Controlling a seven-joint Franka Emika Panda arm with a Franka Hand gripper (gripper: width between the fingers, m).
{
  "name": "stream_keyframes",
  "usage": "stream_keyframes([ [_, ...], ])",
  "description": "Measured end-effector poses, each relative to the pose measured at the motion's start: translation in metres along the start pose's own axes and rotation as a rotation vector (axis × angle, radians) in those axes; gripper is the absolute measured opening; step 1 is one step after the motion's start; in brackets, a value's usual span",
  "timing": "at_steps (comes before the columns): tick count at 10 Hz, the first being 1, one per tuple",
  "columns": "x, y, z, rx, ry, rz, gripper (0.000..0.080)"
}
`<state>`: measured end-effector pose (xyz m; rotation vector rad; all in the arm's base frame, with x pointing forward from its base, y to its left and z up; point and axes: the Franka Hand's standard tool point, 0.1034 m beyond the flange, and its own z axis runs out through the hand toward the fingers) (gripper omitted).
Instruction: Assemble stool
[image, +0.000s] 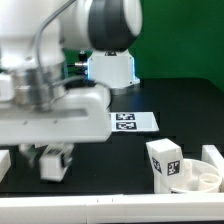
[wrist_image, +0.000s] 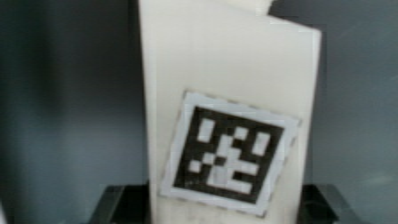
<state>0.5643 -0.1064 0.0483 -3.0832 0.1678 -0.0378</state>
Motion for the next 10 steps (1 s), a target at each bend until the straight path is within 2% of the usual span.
stream_keyframes([
  [1, -0.015, -0.018, -0.012, 0.004, 0.014, 0.024, 0.0321],
  [2, -0.031, -0.037, -0.014, 0.005, 0.017, 0.017, 0.0321],
  [5, -0.031, -0.034, -0.010, 0.001, 0.010, 0.005, 0.0322],
  [6, -0.034, -0.031, -0.005, -0.001, 0.007, 0.014, 0.0322],
  [7, -0.047, -0.027, 0.011, -0.012, -0.006, 0.029, 0.0323],
  [8, -0.063, -0.033, 0.022, -0.020, -0.014, 0.023, 0.0324],
  [10, -0.081, -0.033, 0.031, -0.037, -0.001, 0.011, 0.0324],
])
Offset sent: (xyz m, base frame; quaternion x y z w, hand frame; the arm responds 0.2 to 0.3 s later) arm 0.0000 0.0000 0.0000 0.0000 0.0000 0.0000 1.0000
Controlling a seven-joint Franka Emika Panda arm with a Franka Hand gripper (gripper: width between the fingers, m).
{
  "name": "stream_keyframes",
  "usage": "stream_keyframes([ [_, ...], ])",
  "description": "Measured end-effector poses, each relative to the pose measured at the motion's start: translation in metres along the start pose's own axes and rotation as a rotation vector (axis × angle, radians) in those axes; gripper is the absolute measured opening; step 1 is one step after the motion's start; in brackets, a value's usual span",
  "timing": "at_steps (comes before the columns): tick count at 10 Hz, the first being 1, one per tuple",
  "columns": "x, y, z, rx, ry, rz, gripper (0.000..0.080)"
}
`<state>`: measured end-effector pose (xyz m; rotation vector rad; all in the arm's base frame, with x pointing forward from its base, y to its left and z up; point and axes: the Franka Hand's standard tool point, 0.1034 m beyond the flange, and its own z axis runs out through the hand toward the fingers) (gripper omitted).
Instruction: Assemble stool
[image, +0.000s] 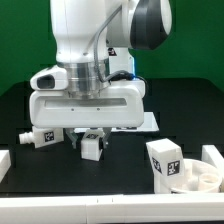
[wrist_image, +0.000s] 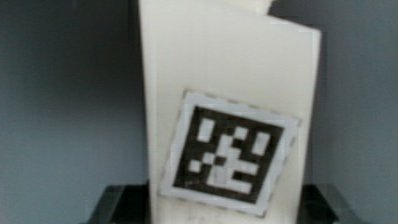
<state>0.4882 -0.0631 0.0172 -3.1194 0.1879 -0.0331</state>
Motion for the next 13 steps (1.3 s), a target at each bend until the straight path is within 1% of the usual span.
stream_keyframes([
  [1, 0.004, 0.000, -0.002, 0.003, 0.001, 0.001, 0.0324],
  [2, 0.003, -0.001, -0.001, 0.004, -0.004, 0.003, 0.0323],
  [3, 0.000, -0.008, -0.002, 0.030, -0.083, 0.018, 0.0436],
  [4, 0.006, -0.010, -0.010, 0.054, -0.139, 0.020, 0.0436],
  [5, 0.015, -0.008, -0.021, 0.076, -0.240, 0.016, 0.0565],
  [6, 0.030, -0.006, -0.026, 0.084, -0.311, 0.003, 0.0635],
  [7, 0.034, -0.006, -0.026, 0.093, -0.386, -0.005, 0.0645],
  [8, 0.037, -0.004, -0.023, 0.091, -0.448, -0.015, 0.0645],
  [9, 0.031, -0.001, -0.016, 0.083, -0.509, -0.027, 0.0645],
  [10, 0.025, 0.001, -0.011, 0.087, -0.556, -0.022, 0.0648],
  [11, 0.018, 0.000, -0.012, 0.100, -0.634, -0.022, 0.0648],
  [12, 0.016, -0.001, -0.011, 0.108, -0.713, -0.028, 0.0648],
  [13, 0.016, 0.000, -0.008, 0.106, -0.773, -0.027, 0.0648],
])
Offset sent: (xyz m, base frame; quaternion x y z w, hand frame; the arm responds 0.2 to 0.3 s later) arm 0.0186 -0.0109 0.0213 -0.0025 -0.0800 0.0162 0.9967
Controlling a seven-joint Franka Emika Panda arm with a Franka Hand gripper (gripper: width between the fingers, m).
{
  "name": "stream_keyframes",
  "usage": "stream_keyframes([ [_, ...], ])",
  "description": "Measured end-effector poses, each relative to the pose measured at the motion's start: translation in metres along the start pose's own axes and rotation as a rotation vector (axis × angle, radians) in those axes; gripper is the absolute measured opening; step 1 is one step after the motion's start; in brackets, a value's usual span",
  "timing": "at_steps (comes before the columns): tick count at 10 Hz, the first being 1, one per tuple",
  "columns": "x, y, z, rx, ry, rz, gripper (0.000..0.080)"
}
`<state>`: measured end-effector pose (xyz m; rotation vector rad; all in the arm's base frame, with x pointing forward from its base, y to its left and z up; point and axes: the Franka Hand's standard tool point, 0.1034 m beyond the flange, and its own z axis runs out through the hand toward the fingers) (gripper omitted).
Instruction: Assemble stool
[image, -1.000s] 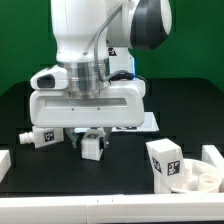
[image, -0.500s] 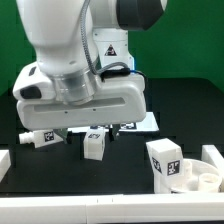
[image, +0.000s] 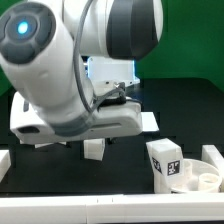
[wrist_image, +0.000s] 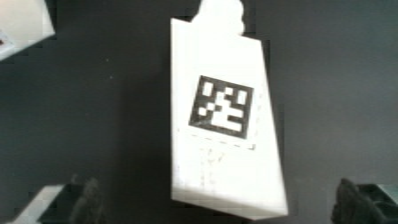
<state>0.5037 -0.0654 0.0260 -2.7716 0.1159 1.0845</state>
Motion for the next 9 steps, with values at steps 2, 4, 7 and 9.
stream_keyframes([
  [2, -0.010, 0.003, 0.019, 0.016, -0.171, 0.102, 0.0648],
  [4, -0.001, 0.006, 0.016, 0.012, -0.139, 0.092, 0.0648],
  [7, -0.006, 0.003, 0.027, 0.034, -0.196, 0.176, 0.0648],
  [9, -0.004, 0.005, 0.030, 0.031, -0.209, 0.196, 0.0648],
])
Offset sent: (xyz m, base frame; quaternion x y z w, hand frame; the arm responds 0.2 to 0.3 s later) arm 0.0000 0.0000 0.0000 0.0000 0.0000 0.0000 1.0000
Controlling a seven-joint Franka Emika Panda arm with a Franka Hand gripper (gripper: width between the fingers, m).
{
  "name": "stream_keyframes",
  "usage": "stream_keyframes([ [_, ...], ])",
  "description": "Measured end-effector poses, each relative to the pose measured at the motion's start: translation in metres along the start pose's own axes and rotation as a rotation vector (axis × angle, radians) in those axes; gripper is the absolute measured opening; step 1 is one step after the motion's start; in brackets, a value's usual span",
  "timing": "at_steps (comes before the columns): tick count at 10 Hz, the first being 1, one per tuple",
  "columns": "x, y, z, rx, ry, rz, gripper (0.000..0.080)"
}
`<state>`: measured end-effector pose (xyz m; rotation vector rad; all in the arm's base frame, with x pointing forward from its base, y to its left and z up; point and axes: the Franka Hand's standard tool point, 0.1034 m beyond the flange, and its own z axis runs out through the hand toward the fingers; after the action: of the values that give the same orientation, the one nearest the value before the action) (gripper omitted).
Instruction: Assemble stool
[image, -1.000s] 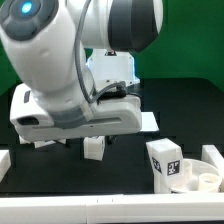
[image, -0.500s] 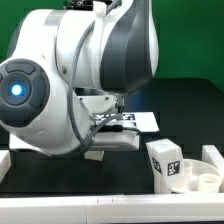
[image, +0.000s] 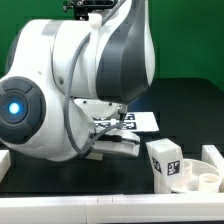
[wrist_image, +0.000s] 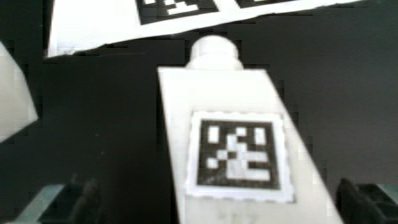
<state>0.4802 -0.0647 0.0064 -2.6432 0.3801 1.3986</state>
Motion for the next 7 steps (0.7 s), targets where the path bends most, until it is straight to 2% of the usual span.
stream_keyframes([
  [1, 0.000, 0.000, 0.000, 0.000, -0.001, 0.001, 0.0560],
  [2, 0.000, 0.000, 0.001, 0.000, -0.001, 0.001, 0.0412],
  [3, 0.001, 0.000, 0.000, 0.000, 0.006, 0.001, 0.0412],
  [4, 0.001, -0.001, -0.005, 0.000, 0.031, -0.004, 0.0322],
  [5, -0.009, -0.003, -0.016, 0.005, 0.037, -0.022, 0.0322],
  [7, -0.034, -0.014, -0.056, 0.016, 0.145, -0.048, 0.0322],
])
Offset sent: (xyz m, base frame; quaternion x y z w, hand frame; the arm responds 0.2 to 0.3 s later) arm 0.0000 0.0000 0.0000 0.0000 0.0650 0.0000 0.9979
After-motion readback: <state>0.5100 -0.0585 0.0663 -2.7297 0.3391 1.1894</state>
